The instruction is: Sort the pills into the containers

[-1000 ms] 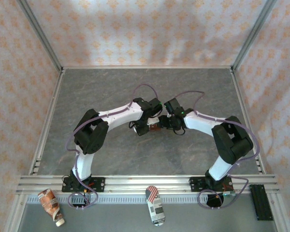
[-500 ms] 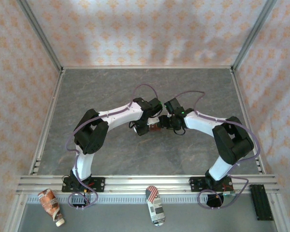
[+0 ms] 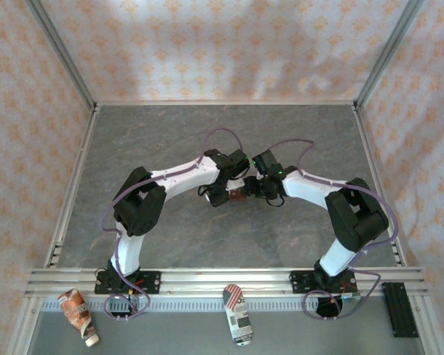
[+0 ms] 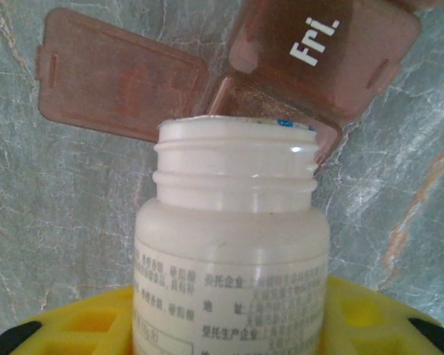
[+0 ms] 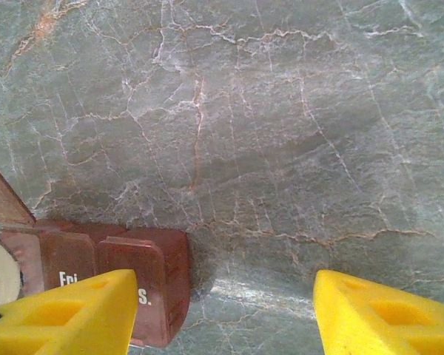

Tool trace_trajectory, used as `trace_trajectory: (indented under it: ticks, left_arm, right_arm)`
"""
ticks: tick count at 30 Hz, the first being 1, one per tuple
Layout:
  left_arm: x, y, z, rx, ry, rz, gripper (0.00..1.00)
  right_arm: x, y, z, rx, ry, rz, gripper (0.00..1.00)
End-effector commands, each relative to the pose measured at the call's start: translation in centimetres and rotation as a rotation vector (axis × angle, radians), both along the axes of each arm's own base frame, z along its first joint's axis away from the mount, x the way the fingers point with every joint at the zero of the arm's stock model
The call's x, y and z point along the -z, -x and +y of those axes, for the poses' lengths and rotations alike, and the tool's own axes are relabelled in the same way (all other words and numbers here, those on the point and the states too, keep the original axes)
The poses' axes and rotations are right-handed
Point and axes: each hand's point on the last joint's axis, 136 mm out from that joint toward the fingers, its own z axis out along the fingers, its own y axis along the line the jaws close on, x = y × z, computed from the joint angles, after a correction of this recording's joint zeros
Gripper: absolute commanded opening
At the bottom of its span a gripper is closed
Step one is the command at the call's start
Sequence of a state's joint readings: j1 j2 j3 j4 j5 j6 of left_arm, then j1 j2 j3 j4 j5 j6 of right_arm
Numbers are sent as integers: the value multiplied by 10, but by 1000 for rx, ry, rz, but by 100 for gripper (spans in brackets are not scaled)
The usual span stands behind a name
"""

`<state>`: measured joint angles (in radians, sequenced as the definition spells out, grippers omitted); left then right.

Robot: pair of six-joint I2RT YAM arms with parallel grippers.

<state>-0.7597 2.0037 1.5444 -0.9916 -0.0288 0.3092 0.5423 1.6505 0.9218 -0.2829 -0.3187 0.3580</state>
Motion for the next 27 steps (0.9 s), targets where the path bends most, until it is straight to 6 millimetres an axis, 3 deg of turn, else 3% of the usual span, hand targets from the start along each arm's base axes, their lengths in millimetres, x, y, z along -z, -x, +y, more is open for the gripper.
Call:
trace_trajectory:
  ticks: [1, 27]
  left_arm:
    - [-2, -5, -7, 45, -26, -43, 0]
    - [-3, -5, -9, 9, 46, -24, 0]
  right_arm:
    - [0, -1, 3, -1, -18, -8, 64]
    - [-13, -7, -12, 38, -49, -14, 64]
